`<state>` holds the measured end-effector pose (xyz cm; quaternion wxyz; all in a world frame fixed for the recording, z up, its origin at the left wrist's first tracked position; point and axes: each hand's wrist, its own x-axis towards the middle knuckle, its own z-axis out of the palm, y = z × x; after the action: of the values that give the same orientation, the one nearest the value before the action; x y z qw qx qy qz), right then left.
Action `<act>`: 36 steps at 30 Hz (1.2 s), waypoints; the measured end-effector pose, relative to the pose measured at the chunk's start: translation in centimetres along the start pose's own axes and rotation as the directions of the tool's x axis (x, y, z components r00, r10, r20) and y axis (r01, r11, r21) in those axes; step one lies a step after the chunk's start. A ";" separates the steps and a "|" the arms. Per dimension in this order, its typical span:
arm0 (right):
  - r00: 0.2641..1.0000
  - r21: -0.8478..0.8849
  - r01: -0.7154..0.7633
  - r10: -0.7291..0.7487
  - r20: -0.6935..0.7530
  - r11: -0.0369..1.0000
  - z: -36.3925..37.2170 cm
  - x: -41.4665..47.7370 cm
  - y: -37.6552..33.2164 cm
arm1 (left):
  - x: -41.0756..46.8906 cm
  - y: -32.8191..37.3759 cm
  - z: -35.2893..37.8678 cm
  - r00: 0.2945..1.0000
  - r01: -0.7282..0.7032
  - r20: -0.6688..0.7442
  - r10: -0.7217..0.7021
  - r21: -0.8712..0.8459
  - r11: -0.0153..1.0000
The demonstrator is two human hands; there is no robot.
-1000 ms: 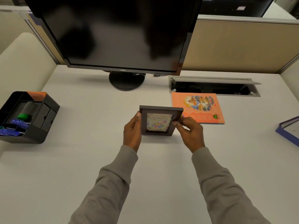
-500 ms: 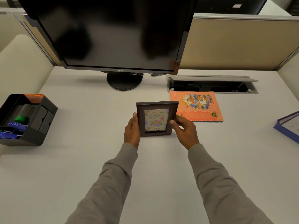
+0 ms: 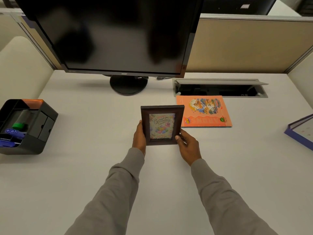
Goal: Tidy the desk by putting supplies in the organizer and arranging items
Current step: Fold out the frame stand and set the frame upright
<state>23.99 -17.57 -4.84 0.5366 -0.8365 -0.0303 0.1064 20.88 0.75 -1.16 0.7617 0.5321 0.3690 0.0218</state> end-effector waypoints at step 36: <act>0.999 -0.037 0.027 -0.029 -0.041 0.999 3.1 -3.3 -1.2 | -4.8 -3.6 0.0 0.969 -0.203 -0.117 0.219 0.138 0.969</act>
<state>20.15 -14.87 -4.55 0.5234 -0.8476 -0.0329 0.0809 16.10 -2.89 -1.54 0.6944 0.6124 0.3600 0.1146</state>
